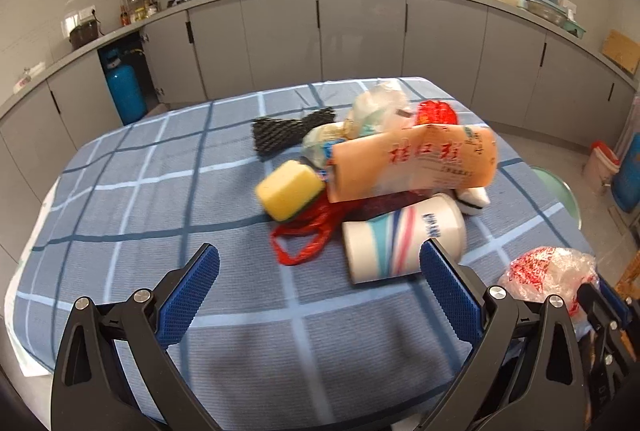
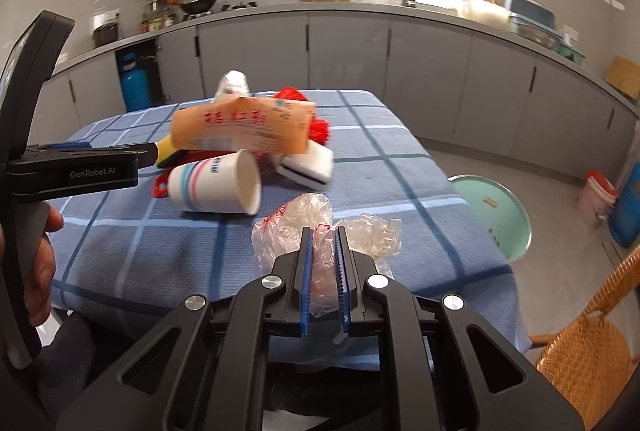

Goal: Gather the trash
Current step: 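Grasp the clear plastic bag with the right gripper, then grasp the white paper cup with the left gripper while the right gripper holds the bag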

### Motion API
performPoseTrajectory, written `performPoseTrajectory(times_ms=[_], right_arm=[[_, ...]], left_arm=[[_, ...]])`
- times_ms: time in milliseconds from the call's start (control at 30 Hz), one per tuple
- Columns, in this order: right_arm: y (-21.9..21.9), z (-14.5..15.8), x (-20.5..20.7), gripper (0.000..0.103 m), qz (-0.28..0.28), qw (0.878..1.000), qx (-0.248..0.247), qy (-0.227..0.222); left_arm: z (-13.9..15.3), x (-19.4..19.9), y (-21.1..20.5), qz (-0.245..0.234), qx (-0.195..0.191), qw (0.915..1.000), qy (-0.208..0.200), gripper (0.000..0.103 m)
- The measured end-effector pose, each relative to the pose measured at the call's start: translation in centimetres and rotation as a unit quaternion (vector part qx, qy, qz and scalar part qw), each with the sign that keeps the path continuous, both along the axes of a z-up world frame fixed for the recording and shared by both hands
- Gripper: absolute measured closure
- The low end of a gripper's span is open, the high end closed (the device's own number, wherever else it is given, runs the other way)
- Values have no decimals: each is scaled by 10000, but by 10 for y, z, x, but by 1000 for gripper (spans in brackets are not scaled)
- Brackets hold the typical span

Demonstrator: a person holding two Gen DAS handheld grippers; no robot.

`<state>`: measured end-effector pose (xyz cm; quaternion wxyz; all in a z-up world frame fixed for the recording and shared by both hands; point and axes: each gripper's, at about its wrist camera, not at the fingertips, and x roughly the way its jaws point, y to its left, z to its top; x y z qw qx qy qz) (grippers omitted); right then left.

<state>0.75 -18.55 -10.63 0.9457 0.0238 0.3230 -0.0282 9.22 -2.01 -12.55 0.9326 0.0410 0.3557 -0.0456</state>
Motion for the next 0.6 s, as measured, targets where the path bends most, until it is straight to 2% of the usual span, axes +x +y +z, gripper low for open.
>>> performPoseTrajectory(times_ms=[233, 333, 600], right_arm=[[-20, -4, -5, 91, -221, 9997, 113, -88], [-27, -5, -6, 91, -277, 9994, 193, -127], [-30, -5, -8, 91, -288, 9991, 249, -168]], left_arm=[[-6, 13, -41, -135, -123, 9997, 191, 4], [-18, 20, -52, -129, -14, 9993, 339, 4], [-45, 45, -50, 23, -122, 9966, 812, 4]])
